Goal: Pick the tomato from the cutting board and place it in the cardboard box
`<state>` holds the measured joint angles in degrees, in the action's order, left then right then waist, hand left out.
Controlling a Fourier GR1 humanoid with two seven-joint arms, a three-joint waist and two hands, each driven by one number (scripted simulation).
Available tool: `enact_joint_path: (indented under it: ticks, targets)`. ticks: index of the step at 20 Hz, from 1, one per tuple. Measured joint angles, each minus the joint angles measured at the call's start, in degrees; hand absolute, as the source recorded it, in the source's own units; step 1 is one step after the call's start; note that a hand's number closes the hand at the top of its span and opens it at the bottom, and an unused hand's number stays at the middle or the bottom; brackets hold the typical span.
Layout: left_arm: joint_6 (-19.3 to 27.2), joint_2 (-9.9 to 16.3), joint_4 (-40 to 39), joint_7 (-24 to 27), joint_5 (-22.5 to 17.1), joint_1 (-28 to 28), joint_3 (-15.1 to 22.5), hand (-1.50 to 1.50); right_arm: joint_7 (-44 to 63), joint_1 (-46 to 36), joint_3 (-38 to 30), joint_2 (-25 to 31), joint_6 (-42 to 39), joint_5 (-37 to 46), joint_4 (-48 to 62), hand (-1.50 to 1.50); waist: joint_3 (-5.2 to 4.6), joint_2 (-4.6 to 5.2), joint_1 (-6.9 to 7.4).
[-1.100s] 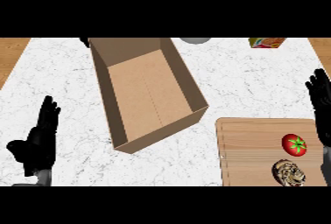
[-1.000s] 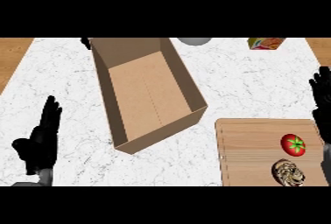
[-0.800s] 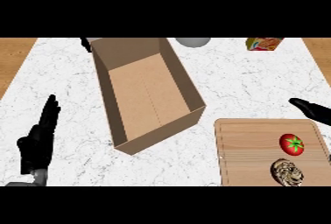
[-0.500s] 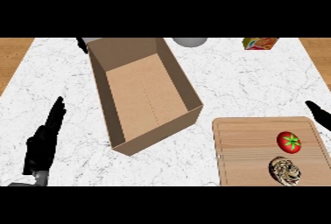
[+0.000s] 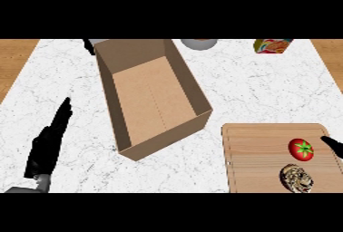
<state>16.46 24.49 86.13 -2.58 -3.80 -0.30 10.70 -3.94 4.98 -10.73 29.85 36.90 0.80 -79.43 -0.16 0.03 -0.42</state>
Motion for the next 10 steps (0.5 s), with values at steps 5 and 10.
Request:
enact_joint_path:
  ticks: [5,10]
  targets:
    - [0.0,-0.2,-0.2,-0.2,0.3,-0.2,-0.1,0.0,13.0,5.6,5.8,8.9,-8.8,4.6,-3.9,-1.5,-0.15,0.02,0.05]
    - [-0.1,-0.6,0.0,-0.7,0.9,-0.6,0.2,0.0,26.6,7.4,10.7,16.6,-20.9,4.8,-8.7,-1.5,-0.12,0.03,0.48]
